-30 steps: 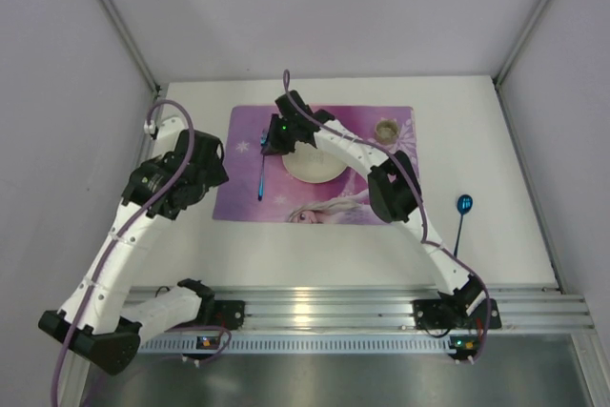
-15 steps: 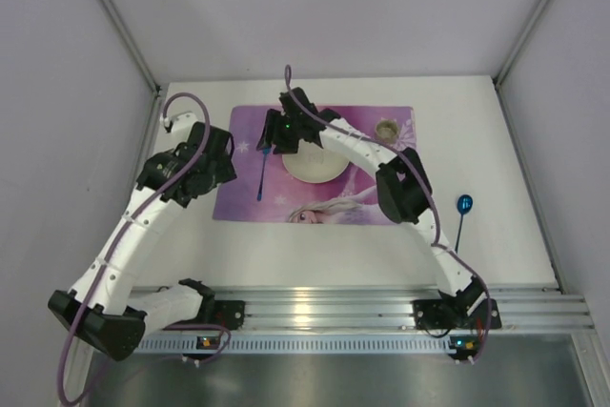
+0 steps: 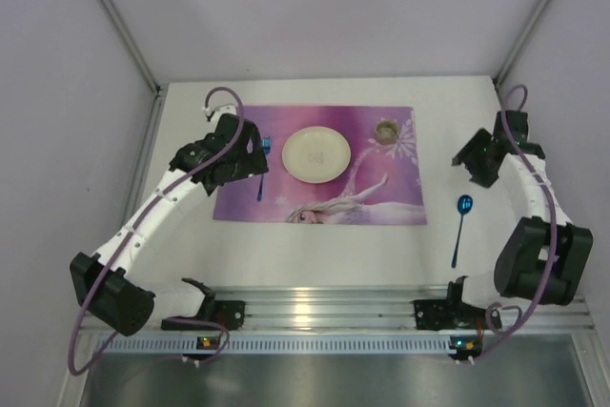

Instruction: Set the dinner table for one person

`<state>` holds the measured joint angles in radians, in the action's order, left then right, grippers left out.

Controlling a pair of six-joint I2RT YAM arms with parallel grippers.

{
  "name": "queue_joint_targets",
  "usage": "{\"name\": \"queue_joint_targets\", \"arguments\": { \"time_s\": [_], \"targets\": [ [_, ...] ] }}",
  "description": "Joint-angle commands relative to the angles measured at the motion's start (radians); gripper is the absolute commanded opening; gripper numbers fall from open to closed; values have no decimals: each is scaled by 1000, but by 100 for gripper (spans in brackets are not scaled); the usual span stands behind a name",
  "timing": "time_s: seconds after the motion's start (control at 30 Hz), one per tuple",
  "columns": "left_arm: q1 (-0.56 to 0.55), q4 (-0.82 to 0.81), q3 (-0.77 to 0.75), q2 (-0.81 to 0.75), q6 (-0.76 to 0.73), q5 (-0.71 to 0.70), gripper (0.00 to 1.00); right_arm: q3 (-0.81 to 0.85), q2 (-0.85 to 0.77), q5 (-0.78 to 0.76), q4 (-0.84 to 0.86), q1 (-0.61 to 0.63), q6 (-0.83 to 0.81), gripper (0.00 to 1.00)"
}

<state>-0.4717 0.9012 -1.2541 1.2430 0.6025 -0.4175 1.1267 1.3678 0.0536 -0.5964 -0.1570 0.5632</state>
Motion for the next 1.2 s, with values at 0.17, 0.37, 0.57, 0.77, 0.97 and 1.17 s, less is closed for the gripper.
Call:
{"name": "queue_joint_targets", "arguments": {
  "time_s": [0.17, 0.37, 0.57, 0.77, 0.97, 1.17],
  "targets": [
    [-59, -179, 1, 124, -9, 108, 99, -179, 155, -30, -215, -162, -141, 61],
    [-59, -211, 22, 154, -15, 111, 99, -168, 209, -81, -217, -165, -151, 59],
    [-59, -211, 39, 151, -18, 86, 99, -182, 273, -132, -186, -161, -151, 36],
    [-58, -208, 64, 141, -20, 63, 99, -185, 344, -155, -160, -127, -138, 12],
    [-54, -206, 53, 150, -27, 65, 99, -131, 311, -205, -177, -38, -111, 0],
    [-54, -205, -2, 184, -38, 71, 99, 173, 244, -386, -338, 230, -106, 0]
  ]
}}
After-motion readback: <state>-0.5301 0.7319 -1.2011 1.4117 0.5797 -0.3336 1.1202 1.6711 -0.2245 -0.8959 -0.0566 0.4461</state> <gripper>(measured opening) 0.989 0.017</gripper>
